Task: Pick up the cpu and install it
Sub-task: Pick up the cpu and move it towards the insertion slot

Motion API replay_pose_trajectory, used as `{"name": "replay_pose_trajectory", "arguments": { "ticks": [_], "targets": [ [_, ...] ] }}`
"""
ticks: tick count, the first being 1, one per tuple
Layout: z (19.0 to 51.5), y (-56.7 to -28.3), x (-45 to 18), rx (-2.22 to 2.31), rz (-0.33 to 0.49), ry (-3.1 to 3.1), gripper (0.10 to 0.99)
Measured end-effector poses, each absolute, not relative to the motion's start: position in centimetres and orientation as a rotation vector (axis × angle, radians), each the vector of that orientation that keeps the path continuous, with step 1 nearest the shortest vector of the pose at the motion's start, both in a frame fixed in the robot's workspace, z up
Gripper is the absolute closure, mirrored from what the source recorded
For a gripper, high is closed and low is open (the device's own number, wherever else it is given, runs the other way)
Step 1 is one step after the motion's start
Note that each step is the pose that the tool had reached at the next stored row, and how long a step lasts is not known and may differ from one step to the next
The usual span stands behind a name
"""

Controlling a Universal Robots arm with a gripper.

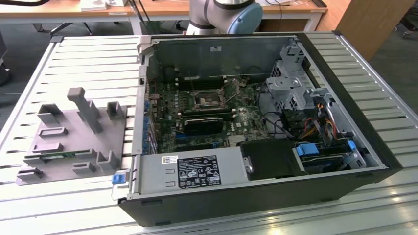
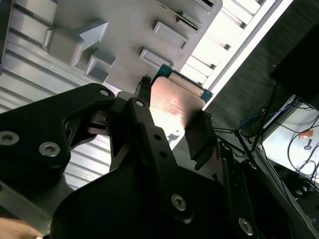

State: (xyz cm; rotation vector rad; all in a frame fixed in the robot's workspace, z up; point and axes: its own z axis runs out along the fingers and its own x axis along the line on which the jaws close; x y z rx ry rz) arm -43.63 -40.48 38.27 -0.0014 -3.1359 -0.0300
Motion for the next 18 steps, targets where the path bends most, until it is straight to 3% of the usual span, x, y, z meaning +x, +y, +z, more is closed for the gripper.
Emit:
{"name": "replay_pose_trajectory", "arguments": {
  "ticks": [18],
  "targets": [
    [39.5, -40.3, -43.6, -0.003, -0.021, -3.136, 0.561]
  ]
}}
